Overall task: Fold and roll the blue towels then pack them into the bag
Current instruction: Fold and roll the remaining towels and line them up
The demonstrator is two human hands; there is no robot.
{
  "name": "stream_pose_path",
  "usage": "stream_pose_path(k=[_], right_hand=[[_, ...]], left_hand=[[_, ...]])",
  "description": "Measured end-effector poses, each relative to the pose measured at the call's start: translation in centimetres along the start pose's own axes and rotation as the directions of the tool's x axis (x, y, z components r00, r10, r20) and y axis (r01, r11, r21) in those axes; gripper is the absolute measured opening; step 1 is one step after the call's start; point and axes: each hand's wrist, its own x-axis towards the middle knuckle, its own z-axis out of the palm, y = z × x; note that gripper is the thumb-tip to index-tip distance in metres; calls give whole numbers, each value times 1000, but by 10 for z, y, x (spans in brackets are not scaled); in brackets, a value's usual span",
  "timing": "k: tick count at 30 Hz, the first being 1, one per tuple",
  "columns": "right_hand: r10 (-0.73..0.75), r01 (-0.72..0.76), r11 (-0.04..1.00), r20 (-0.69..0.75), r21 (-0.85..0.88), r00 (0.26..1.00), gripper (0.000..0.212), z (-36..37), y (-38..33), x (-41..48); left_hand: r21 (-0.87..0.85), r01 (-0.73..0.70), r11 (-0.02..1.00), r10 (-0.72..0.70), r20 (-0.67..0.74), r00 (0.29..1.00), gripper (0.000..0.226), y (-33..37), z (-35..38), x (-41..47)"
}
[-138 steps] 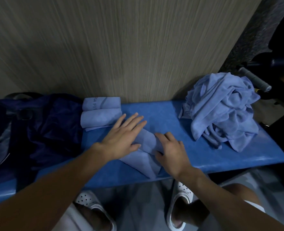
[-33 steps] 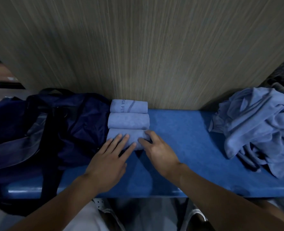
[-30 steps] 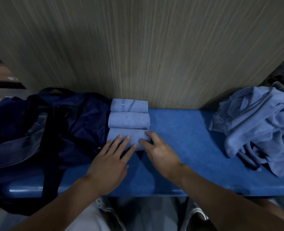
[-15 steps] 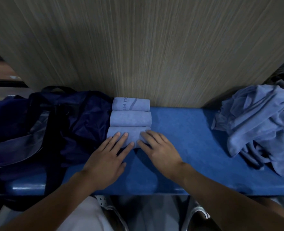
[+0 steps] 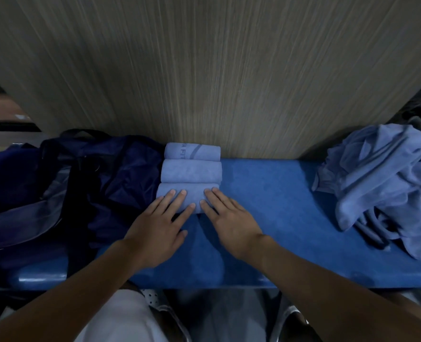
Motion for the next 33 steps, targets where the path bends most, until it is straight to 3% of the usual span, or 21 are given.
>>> stream_pose_path(k=[6,13,17,20,23,27,29,33], right_hand=[[26,-26,1000,19,11,999,71,-10,0,1],[89,-89,995,-24,35,996,78,-33,20,-25],[195,-192,981,-76,37,978,67,-50,50,-57],[360,-356,933,-141,55,922,50,-61,86,-87],[516,-513,855,-237,78,823,52,-70,128,-123],[648,-666,745,-269,31,713,39,-80,180,-170],[682,-695,718,-238,37,692,43,-80,200,-188],[684,-680,729,-106,72,722,64,-78,225,-212]], left_hand=[[-44,-2,999,1,-32,1000,67,-1,-13,4],[-104,16,994,-29,-122,992,53,17,-49,22],[-174,-46,984,22,-137,990,62,46,-81,59],[-182,-110,977,71,-206,976,61,82,-102,97],[-187,-149,971,106,-224,969,61,126,-122,140],[-226,-153,962,102,-226,969,39,191,-145,196],[-292,-141,946,70,-239,968,35,222,-157,219],[-426,-102,899,-1,-236,972,28,264,-171,255]])
